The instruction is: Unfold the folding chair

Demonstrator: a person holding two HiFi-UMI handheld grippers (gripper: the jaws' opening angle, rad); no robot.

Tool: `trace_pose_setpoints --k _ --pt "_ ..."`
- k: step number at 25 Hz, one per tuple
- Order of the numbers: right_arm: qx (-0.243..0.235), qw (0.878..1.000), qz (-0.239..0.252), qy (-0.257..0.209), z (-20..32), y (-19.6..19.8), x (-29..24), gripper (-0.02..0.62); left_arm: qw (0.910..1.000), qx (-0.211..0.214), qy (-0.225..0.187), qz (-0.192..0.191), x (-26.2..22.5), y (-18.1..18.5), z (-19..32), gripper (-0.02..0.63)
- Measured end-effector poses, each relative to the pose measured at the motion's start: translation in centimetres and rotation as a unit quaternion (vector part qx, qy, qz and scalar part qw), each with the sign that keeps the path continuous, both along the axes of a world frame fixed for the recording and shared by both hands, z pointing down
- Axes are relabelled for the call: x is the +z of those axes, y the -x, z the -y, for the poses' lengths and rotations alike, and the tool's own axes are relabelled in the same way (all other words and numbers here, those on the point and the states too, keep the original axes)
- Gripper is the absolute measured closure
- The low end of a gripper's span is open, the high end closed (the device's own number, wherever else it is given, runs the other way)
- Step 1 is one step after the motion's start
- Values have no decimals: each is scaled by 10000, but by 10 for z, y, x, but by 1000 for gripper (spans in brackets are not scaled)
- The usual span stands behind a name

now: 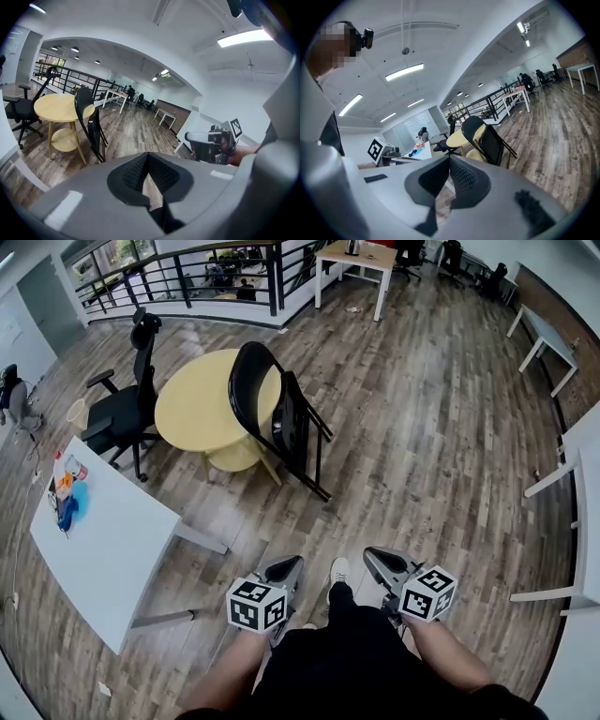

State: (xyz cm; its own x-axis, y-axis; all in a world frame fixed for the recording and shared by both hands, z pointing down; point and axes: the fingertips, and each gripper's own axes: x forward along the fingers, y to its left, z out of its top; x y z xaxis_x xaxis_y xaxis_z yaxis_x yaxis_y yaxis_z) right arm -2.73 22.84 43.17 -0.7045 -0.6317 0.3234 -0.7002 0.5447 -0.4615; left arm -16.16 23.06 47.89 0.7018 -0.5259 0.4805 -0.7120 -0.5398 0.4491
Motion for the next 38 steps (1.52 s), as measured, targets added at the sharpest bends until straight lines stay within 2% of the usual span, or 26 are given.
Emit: trace_pose_setpoints --k 12,24,30,38 --pt "63 9997 198 104 99 -55 -1 589 9995 272 -67 149 -16 -58 92 598" --pt "-297 9982 519 -112 187 -82 -18 589 9991 -64 -263 329 -34 -94 180 598" --pt "-441 9972 586 -171 215 -87 -21 589 9979 -368 -322 432 -38 -86 205 598" --pt "-563 9964 626 -109 227 -79 -15 589 9959 -705 -282 487 -35 -64 211 598"
